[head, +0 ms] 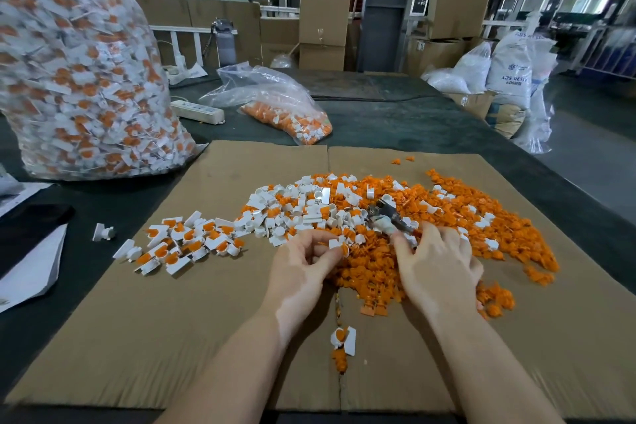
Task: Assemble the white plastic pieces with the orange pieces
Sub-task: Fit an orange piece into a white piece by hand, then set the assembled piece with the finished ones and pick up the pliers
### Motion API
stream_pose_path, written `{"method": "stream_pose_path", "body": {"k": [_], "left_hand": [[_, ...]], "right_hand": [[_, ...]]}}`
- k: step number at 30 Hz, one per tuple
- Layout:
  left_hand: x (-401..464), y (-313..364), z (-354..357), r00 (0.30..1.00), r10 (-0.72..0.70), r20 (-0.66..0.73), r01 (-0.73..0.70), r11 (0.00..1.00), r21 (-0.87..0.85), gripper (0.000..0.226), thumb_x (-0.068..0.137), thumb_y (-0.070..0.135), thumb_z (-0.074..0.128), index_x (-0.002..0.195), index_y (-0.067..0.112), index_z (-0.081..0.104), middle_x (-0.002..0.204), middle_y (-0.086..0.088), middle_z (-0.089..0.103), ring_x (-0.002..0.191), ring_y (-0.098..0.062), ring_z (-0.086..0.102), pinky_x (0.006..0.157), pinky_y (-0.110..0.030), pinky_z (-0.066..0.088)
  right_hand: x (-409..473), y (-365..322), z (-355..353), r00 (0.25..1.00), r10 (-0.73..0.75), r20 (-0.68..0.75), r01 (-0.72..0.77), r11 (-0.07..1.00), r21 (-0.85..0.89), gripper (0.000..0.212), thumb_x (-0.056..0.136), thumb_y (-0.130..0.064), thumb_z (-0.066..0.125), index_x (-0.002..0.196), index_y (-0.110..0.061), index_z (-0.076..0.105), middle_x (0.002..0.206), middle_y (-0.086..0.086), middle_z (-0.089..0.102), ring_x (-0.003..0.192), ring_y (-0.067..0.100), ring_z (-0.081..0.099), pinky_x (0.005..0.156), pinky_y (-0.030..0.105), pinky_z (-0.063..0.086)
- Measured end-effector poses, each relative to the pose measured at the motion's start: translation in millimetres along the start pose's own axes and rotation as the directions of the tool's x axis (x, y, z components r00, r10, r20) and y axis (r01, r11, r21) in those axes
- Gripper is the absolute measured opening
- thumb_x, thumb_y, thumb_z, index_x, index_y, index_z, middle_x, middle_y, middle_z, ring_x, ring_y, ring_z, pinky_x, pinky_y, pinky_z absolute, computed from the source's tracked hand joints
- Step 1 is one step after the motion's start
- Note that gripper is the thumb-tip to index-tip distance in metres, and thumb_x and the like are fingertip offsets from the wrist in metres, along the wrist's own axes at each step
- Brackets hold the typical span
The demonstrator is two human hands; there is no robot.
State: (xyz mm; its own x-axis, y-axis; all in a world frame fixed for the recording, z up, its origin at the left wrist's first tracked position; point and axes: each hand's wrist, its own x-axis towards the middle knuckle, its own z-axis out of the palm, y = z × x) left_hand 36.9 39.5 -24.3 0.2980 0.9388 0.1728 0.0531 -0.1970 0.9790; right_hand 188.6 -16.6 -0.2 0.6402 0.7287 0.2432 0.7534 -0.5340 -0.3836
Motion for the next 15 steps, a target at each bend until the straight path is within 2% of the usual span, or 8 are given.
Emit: {"method": "stream_pose_path", "body": {"k": [3,5,9,12,15], "left_hand": [[0.8,1.2,0.5,1.000,0.003,0.000,-0.003,1.000,0.010,0.014,0.086,0.011,0.064,0.094,0.023,0.062,0.069,-0.001,0.055,0.064,-0.006,0.053,0.061,-0.013,0.044],[1.3,1.8,0.3,1.000,0.000,0.009,-0.001,1.000,0.015,0.014,0.087,0.012,0.064,0.094,0.023,0.062,0.070,-0.003,0.057,0.066,-0.008,0.054,0.062,-0.015,0.045],[1.5,2.0,-0.7,1.000,-0.004,0.021,0.004,1.000,0.013,0.014,0.087,0.013,0.064,0.094,0.025,0.062,0.073,-0.006,0.059,0.073,-0.016,0.057,0.068,-0.023,0.048],[1.2,2.5,-1.4,1.000,-0.004,0.014,0.004,1.000,0.018,0.013,0.087,0.014,0.063,0.095,0.025,0.063,0.075,-0.007,0.059,0.073,-0.017,0.057,0.068,-0.022,0.047],[1.1,3.8,-1.6,1.000,-0.019,0.009,0.018,1.000,0.005,0.012,0.088,0.015,0.063,0.098,0.021,0.063,0.077,-0.013,0.062,0.076,-0.021,0.059,0.071,-0.026,0.049]], "right_hand": [[13.1,7.0,-7.2,0.971,0.077,0.228,-0.049,0.990,-0.129,0.049,0.088,-0.051,0.043,0.126,-0.021,0.045,0.137,0.007,0.039,0.129,0.027,0.030,0.108,0.050,0.018],[19.2,7.5,-9.5,0.953,0.096,0.289,-0.053,0.987,-0.152,0.045,0.086,-0.047,0.048,0.123,-0.021,0.046,0.137,0.008,0.036,0.131,0.028,0.027,0.109,0.053,0.014],[24.6,5.3,-9.1,0.961,0.089,0.263,-0.042,0.983,-0.181,0.038,0.083,-0.046,0.054,0.108,-0.018,0.049,0.133,0.011,0.039,0.129,0.032,0.028,0.109,0.055,0.013],[24.4,7.1,-10.2,0.976,0.052,0.211,-0.016,0.985,-0.171,0.046,0.083,-0.050,0.055,0.114,-0.017,0.047,0.124,0.010,0.044,0.121,0.030,0.036,0.104,0.048,0.026],[20.0,8.0,-14.1,0.991,-0.028,0.135,0.043,0.993,-0.110,0.042,0.084,-0.047,0.054,0.111,-0.016,0.042,0.113,0.008,0.052,0.110,0.028,0.045,0.091,0.041,0.037]]}}
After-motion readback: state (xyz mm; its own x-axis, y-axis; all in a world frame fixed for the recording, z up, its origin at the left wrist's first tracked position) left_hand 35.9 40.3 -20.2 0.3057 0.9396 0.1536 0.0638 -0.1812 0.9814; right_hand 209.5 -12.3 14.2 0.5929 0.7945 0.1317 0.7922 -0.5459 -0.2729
